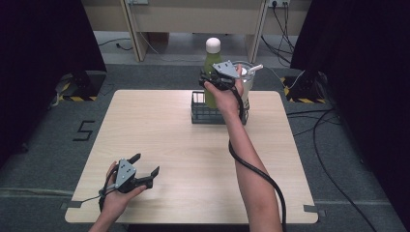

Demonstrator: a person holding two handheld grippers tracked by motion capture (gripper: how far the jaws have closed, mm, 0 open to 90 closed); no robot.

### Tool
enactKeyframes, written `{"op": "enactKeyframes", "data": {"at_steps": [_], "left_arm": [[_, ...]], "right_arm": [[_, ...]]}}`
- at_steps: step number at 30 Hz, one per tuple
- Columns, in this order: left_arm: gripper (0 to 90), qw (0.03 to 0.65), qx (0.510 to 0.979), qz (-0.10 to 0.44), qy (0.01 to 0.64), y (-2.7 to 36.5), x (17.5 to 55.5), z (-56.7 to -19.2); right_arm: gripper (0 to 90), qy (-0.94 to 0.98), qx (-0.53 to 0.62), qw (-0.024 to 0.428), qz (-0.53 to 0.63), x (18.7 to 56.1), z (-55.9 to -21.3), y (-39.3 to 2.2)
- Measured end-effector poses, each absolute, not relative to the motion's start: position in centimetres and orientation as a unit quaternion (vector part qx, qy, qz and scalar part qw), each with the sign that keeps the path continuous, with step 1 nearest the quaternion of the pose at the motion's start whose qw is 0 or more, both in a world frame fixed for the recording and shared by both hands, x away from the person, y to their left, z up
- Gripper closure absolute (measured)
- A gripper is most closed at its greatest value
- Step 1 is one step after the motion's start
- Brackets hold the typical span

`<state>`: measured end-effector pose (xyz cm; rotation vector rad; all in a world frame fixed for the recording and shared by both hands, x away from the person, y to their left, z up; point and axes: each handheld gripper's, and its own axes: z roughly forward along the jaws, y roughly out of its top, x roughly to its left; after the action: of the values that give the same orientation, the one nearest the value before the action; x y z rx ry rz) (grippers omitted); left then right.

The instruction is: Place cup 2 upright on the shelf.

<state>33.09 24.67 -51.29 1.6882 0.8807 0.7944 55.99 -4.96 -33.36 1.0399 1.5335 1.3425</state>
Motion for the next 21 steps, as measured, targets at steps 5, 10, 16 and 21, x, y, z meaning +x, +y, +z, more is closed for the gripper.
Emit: {"op": "enactKeyframes", "data": {"at_steps": [5, 10, 16, 21], "left_arm": [[13.9, 0.514, 0.702, 0.33, 0.366, 24.7, 33.1, -51.3], [13.9, 0.514, 0.702, 0.33, 0.366, 24.6, 33.1, -51.3], [13.9, 0.514, 0.702, 0.33, 0.365, 24.6, 33.1, -51.3], [13.9, 0.514, 0.702, 0.33, 0.366, 24.6, 33.1, -51.3]], "right_arm": [[23.5, 0.61, 0.416, 0.415, 0.531, 56.4, -33.5, -5.0], [23.5, 0.61, 0.422, 0.413, 0.529, 56.8, -33.7, -5.0], [23.4, 0.611, 0.424, 0.413, 0.526, 57.1, -33.8, -5.0], [23.5, 0.61, 0.425, 0.414, 0.525, 57.3, -33.7, -5.0]]}}
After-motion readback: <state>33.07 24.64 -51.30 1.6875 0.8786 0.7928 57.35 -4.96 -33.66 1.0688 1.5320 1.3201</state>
